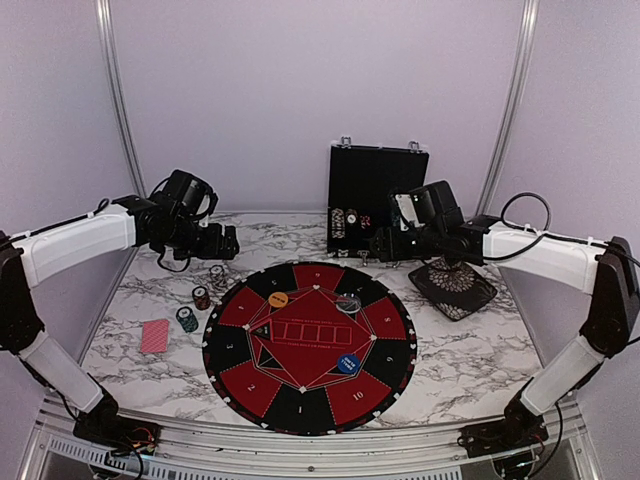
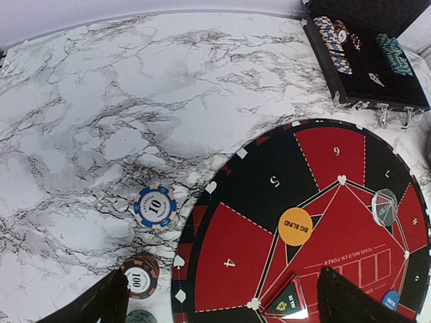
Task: Distribute texas hold em gaming equipment
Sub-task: Pick up the pile of poker chips from the pile of poker chips.
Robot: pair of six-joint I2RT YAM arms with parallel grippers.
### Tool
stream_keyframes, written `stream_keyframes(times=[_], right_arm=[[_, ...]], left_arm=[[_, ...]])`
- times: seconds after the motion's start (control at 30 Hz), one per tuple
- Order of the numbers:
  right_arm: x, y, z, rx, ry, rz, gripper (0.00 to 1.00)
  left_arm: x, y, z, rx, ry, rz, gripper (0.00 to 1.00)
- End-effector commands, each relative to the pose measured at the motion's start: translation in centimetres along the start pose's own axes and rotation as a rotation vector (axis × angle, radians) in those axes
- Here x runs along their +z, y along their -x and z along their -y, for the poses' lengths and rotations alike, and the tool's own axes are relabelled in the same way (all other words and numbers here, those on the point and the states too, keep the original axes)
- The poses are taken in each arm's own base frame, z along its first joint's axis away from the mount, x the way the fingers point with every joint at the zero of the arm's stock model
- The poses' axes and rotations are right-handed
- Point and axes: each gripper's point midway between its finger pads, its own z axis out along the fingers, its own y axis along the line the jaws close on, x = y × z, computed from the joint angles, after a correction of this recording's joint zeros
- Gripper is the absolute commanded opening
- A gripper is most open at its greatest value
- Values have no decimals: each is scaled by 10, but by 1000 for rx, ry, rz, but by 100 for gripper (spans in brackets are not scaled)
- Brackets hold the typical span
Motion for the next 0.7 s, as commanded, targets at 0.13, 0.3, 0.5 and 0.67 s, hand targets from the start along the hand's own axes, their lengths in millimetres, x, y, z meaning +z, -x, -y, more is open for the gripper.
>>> stream_keyframes(times=[0.13,0.3,0.5,0.67], right_arm=[[-2,16,-2,-43,27,42,70],[2,15,-3,-48,32,37,70],[6,13,-4,-52,40,26,70],[11,8,-5,-61,42,8,70]], left_arm=[[5,-7,-10,7,54,-54,99],[3,-7,-12,7,60,-57,99],[2,-10,-15,10,72,-64,99],[8,-16,-18,6,81,-92,99]])
